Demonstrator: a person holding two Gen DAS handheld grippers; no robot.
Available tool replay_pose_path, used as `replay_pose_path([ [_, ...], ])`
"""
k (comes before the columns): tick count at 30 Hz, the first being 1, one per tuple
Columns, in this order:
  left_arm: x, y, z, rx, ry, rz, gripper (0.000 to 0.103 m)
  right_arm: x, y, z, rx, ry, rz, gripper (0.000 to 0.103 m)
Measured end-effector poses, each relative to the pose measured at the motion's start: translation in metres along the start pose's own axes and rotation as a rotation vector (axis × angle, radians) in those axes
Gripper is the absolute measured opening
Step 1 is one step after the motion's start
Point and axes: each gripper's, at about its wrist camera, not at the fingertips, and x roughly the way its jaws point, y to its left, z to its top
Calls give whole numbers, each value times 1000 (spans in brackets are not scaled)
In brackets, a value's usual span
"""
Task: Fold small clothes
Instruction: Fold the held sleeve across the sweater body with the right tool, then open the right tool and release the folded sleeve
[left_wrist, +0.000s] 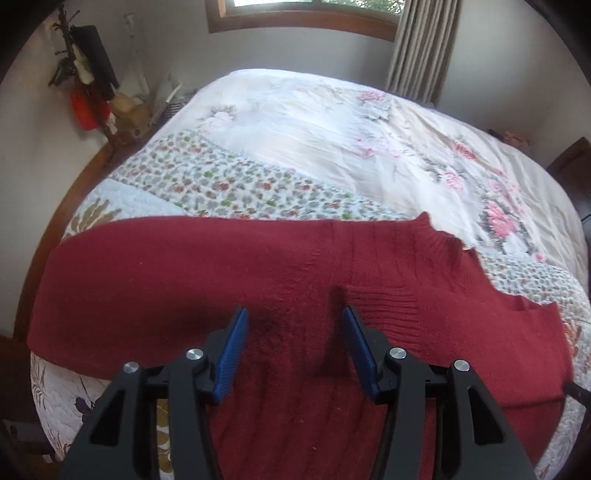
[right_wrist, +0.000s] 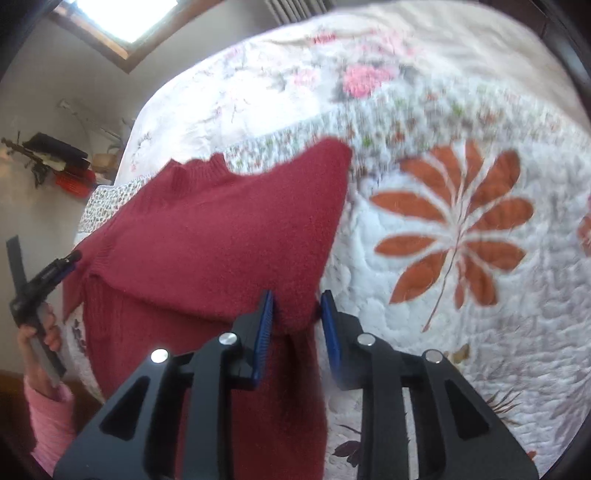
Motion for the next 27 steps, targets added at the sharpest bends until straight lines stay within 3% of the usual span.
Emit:
replay_pose_path([
  [3, -12, -24, -3, 34, 9, -134, 60, -11, 19, 7, -34, -57, 46, 29],
  [5, -6, -41, -7, 51, 53, -208, 61, -5, 27, 10, -45, -39, 91, 29],
  [7, 9, -51, -13, 72, 91, -204, 61, 12, 27, 11, -25, 17, 85, 29],
  [9, 33, -56, -20, 89, 146, -148, 61, 31, 18, 6, 12, 68, 47, 23],
  [12, 46, -52, -25, 81, 164, -159, 61, 36, 12, 0, 20, 60, 55, 21],
  [15, 31, -46, -23, 74, 158, -168, 62, 22, 25, 0, -18, 40, 13, 36],
  [16, 21, -40, -22, 61, 150, -180, 68, 16, 35, 0, -51, 21, -15, 50],
  [18, 4, -25, -24, 36, 127, -201, 83, 8, 58, -3, -127, -12, -60, 54],
  [19, -5, -11, -25, 19, 112, -194, 85, 8, 70, -2, -158, -16, -73, 54],
  [23, -27, 57, -35, -70, 90, -151, 85, 16, 99, -6, -192, 14, 1, 54],
  [27, -39, 148, -53, -217, 103, -81, 85, 30, 123, -7, -213, 39, 14, 54],
])
